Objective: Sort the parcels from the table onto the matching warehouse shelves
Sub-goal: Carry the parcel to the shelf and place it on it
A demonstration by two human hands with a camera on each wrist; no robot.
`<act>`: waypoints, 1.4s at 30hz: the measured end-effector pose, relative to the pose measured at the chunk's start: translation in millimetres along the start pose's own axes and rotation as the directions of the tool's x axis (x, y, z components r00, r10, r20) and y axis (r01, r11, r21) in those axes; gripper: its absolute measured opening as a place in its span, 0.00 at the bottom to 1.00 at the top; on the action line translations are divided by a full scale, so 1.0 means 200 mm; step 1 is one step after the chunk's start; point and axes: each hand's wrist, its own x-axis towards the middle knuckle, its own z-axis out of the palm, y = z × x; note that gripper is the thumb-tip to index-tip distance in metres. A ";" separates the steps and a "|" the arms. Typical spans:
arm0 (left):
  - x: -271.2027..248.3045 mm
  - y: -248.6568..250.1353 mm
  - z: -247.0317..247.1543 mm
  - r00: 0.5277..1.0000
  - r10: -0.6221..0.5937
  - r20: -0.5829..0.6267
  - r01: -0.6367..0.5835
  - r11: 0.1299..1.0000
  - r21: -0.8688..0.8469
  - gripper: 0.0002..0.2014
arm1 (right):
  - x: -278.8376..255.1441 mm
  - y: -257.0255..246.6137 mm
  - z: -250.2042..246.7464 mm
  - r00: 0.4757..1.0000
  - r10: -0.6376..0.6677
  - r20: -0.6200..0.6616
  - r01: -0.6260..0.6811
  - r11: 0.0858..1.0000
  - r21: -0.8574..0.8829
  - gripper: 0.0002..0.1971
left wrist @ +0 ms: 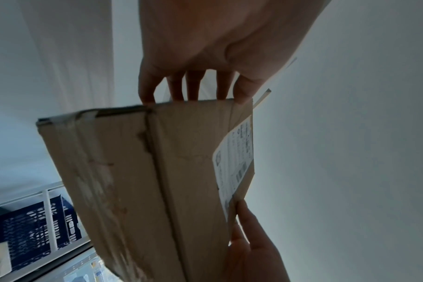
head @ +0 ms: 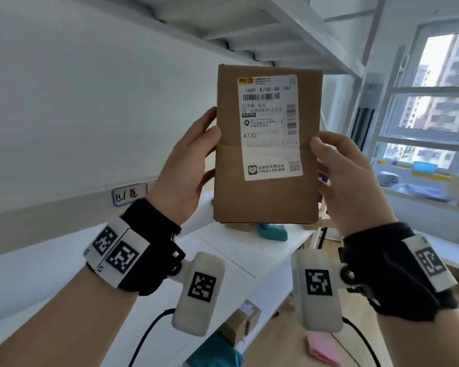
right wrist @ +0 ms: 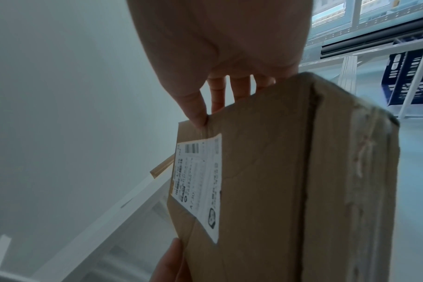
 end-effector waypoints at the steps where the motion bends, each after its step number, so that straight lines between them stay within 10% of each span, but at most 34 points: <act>1: 0.05 -0.02 0.04 1.000 0.009 -0.008 -0.009 1.000 0.006 0.21 | 0.06 0.02 -0.03 1.000 -0.011 0.008 0.011 1.000 0.011 0.03; 12: 0.56 -0.34 0.61 0.988 0.104 -0.113 -0.099 0.994 0.049 0.21 | 0.74 0.20 -0.59 0.973 -0.074 0.218 0.063 0.996 0.056 0.17; 21: 0.97 -0.54 1.09 0.960 0.190 -0.205 -0.165 0.977 0.134 0.21 | 1.30 0.28 -1.10 0.829 -0.018 0.559 0.041 0.999 -0.028 0.27; 42: 1.76 -0.82 1.23 0.868 0.294 -0.399 -0.244 0.954 0.173 0.10 | 2.37 0.62 -1.06 0.718 -0.102 0.688 0.040 0.994 0.105 0.27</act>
